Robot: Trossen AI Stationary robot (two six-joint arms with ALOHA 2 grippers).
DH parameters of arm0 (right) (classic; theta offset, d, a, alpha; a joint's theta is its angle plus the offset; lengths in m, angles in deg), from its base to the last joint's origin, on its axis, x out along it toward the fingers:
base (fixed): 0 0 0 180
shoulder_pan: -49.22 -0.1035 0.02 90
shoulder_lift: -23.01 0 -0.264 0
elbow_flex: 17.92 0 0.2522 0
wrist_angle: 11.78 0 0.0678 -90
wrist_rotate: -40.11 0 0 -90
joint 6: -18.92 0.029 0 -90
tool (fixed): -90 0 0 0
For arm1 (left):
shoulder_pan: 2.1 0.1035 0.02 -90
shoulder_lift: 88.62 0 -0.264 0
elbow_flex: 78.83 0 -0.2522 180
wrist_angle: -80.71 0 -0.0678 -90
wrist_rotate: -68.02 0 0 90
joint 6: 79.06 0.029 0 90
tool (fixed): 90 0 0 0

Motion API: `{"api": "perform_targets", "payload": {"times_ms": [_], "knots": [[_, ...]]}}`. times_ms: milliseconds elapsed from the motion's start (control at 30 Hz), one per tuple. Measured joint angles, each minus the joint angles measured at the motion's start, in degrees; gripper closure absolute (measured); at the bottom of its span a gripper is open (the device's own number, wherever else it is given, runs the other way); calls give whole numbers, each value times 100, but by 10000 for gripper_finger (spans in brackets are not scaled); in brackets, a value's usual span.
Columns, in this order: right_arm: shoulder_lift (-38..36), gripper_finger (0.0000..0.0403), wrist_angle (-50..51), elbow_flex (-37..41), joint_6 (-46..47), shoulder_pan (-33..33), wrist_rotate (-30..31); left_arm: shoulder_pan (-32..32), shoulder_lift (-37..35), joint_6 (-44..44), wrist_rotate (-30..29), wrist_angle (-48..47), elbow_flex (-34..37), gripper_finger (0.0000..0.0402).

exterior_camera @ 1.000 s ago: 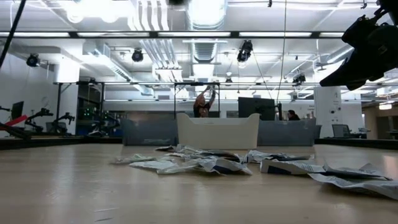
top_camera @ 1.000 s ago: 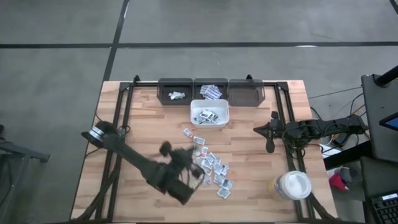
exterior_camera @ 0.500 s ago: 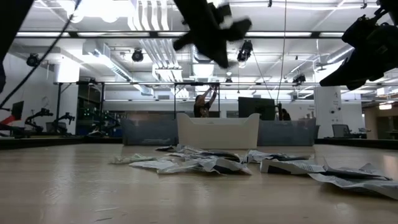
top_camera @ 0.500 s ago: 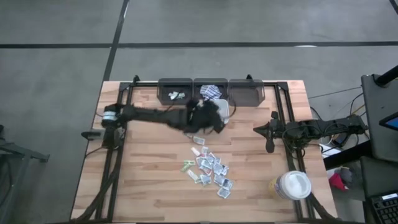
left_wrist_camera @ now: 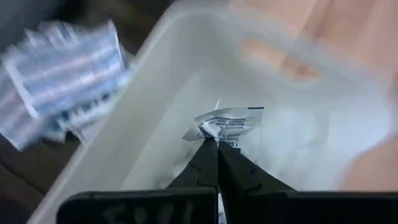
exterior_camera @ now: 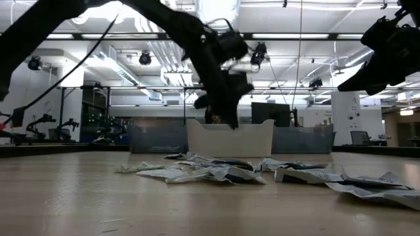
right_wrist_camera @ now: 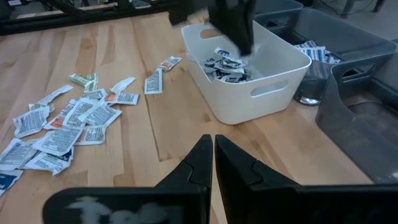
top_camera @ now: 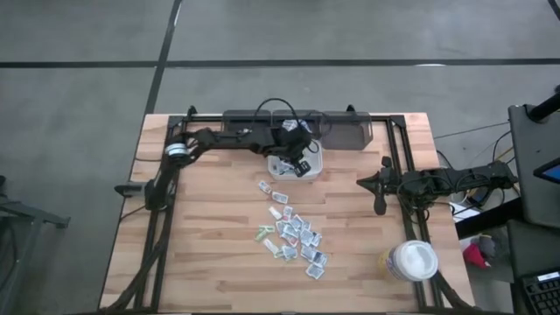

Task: Pick & Place First Aid Supplies
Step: Put the blue alcohol pad into the white bin

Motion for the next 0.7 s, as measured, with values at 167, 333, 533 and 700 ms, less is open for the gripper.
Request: {"api": "perform_targets", "payload": {"times_ms": [167, 333, 533, 700], "knots": [[0, 385, 4, -1, 14, -1, 2, 19, 221, 74, 48, -25, 9, 398], [0, 385, 7, -1, 14, -2, 0, 35, 251, 127, 49, -20, 2, 372], [0, 385, 13, 1, 12, -2, 2, 72, 252, 133, 50, -12, -26, 306], [-2, 385, 14, 0, 12, -2, 2, 83, 143, 58, 61, -90, -178, 263]]}}
